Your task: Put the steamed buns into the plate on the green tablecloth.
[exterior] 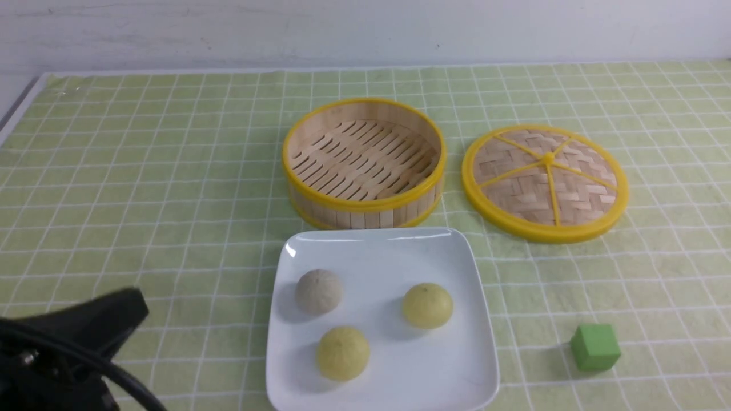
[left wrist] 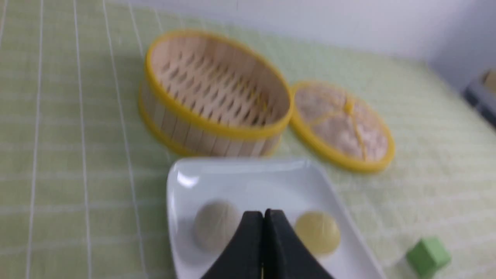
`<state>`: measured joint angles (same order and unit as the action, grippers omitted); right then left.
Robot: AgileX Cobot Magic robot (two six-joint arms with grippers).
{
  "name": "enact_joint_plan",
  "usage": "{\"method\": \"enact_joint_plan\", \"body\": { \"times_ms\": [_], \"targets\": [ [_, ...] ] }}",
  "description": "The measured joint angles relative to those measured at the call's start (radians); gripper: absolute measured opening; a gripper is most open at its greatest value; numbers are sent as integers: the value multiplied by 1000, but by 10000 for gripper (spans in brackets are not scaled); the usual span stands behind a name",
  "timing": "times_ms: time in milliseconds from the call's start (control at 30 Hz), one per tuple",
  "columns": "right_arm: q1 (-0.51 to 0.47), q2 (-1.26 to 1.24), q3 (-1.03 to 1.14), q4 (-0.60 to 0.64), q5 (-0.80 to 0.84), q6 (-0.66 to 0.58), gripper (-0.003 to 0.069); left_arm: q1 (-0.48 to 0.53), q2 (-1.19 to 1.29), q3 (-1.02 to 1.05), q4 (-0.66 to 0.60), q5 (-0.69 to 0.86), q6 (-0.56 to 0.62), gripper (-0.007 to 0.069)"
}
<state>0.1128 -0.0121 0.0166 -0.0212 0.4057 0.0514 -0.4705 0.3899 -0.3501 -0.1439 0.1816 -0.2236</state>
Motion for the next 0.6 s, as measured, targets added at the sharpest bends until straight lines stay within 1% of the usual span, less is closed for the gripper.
{"method": "enact_joint_plan", "body": {
  "times_ms": [100, 200, 500, 600],
  "targets": [
    [0, 0, 0, 0, 0, 0, 116, 0, 6, 17, -7, -128, 0, 29],
    [0, 0, 0, 0, 0, 0, 118, 0, 6, 20, -10, -168, 0, 33],
    [-1, 0, 0, -4, 1, 1, 130, 0, 6, 20, -12, -176, 0, 38],
    [-1, 0, 0, -4, 1, 1, 134, 0, 6, 22, 3, -129, 22, 40]
  ]
}}
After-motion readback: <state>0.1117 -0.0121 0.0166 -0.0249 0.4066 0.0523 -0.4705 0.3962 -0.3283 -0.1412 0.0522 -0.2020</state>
